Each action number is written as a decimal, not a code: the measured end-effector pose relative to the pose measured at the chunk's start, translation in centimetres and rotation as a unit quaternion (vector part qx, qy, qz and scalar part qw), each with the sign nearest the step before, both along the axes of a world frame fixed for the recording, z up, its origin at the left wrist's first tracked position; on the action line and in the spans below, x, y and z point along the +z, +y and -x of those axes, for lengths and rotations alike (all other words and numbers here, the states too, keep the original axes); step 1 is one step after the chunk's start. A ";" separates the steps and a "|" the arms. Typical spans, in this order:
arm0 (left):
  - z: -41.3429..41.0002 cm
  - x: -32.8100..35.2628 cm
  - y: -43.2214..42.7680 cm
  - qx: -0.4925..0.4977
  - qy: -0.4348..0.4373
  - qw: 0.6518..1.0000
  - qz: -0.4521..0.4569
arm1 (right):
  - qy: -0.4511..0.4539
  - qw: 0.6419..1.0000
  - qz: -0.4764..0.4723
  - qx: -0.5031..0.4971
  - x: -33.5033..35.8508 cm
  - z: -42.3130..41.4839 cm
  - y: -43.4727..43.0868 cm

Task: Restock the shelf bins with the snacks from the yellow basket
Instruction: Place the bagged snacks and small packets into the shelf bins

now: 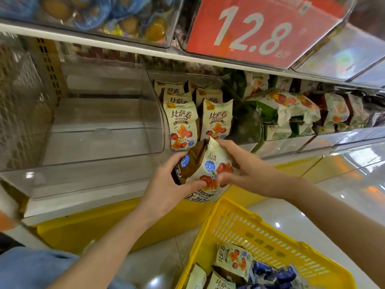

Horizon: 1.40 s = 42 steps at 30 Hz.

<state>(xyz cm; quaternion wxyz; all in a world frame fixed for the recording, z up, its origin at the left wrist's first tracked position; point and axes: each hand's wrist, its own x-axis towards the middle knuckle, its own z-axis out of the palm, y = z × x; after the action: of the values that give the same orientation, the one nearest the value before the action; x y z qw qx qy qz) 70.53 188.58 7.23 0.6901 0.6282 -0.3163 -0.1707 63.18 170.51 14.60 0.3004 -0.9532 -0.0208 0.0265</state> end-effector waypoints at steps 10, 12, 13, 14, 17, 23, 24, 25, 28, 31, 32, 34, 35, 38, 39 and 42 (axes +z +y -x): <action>-1.0 2.3 -1.8 0.046 -0.268 0.959 -0.083 | -0.227 0.950 0.198 -0.084 5.0 1.8 -1.7; -1.6 2.1 -2.4 0.089 -0.312 0.935 -0.142 | -0.270 0.938 0.162 -0.148 6.2 1.3 -3.4; -1.8 1.9 -2.6 0.104 -0.341 0.915 -0.187 | -0.281 0.931 0.154 -0.174 6.5 0.8 -4.3; -1.9 1.5 -2.7 0.111 -0.376 0.889 -0.238 | -0.280 0.925 0.169 -0.195 6.5 0.2 -5.2; -1.6 0.7 -3.2 0.111 -0.466 0.816 -0.324 | -0.226 0.904 0.303 -0.202 5.7 -2.1 -6.9; -1.6 0.8 -3.3 0.124 -0.473 0.808 -0.329 | -0.072 0.904 0.411 -0.087 1.9 -6.9 -7.3; -1.5 0.7 -3.3 0.121 -0.472 0.808 -0.332 | -0.043 0.904 0.417 -0.083 1.4 -7.7 -7.3; -1.5 0.8 -3.3 0.120 -0.471 0.808 -0.334 | -0.020 0.903 0.420 -0.086 1.0 -8.4 -7.2; -1.4 0.9 -3.3 0.127 -0.469 0.809 -0.330 | -0.015 0.908 0.407 -0.097 0.2 -9.8 -7.7; -1.4 1.0 -3.3 0.127 -0.465 0.814 -0.324 | -0.068 0.907 0.406 -0.089 0.3 -10.6 -8.3; -1.5 1.0 -3.3 0.128 -0.465 0.814 -0.323 | -0.083 0.904 0.412 -0.082 0.2 -10.8 -8.5; -1.5 0.9 -3.3 0.129 -0.468 0.812 -0.323 | -0.086 0.904 0.413 -0.069 0.0 -11.0 -8.7; -1.5 0.9 -3.4 0.128 -0.468 0.812 -0.325 | -0.072 0.909 0.406 -0.059 -0.2 -11.1 -8.7; -1.4 0.9 -3.4 0.131 -0.466 0.809 -0.332 | -0.014 0.918 0.397 -0.017 -0.4 -11.5 -8.7; -1.4 0.9 -3.5 0.131 -0.466 0.809 -0.335 | -0.004 0.917 0.397 -0.014 -0.2 -11.6 -8.7; -1.5 0.9 -3.4 0.125 -0.470 0.806 -0.338 | -0.009 0.920 0.391 -0.027 0.1 -11.7 -8.5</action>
<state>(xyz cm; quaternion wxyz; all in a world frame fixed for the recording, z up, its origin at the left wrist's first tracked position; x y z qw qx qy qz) 72.00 185.14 8.18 0.2167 0.8594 -0.4425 0.1370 74.86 162.03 14.71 -0.0953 -0.9952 0.0141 0.0156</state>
